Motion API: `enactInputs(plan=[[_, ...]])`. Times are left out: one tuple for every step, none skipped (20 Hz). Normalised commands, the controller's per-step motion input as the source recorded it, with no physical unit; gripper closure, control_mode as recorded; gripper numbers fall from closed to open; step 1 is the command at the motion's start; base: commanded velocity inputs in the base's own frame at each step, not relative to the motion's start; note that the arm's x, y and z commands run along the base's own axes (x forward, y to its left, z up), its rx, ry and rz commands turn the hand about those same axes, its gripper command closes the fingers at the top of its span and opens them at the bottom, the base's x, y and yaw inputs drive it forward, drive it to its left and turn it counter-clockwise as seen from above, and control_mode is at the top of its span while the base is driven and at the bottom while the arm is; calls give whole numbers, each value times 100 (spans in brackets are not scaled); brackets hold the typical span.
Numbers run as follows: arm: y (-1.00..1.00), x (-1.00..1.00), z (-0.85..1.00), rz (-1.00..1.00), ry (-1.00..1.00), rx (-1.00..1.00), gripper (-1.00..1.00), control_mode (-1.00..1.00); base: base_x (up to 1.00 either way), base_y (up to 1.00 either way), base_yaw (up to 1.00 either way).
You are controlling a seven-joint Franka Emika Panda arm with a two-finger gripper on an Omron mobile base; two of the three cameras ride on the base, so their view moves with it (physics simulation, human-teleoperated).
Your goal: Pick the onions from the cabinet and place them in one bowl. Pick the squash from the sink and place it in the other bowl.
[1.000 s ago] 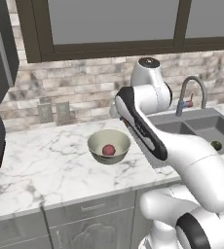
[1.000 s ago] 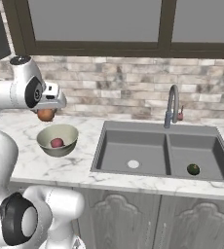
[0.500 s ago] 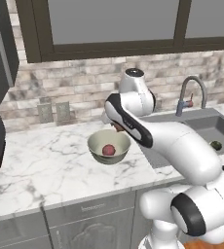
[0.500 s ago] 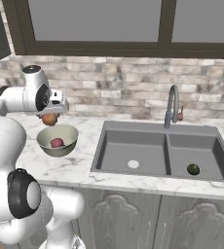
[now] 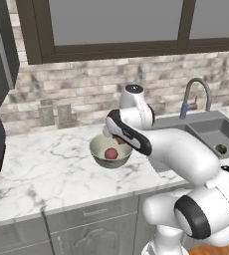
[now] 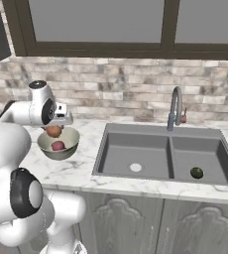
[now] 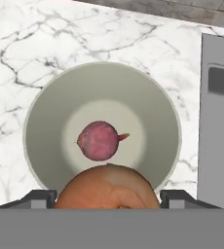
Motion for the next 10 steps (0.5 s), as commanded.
enactInputs(plan=[[-7, 11, -45, 0, 0, 0, 100, -100, 0, 0, 0], [-5, 11, -44, 0, 0, 0, 100, -100, 0, 0, 0], [-3, 12, -42, 0, 0, 0, 100, -100, 0, 0, 0], [-3, 13, -42, 0, 0, 0, 100, -100, 0, 0, 0], [-1, 15, -40, 0, 0, 0, 100, -100, 0, 0, 0], [0, 17, -38, 0, 0, 0, 100, -100, 0, 0, 0], [0, 20, -38, 0, 0, 0, 100, -100, 0, 0, 0], [0, 25, -35, 0, 0, 0, 100, -100, 0, 0, 0], [0, 34, -29, 0, -2, 0, 100, -100, 0, 0, 0], [0, 38, -22, 0, -6, 0, 100, -100, 0, 0, 0]])
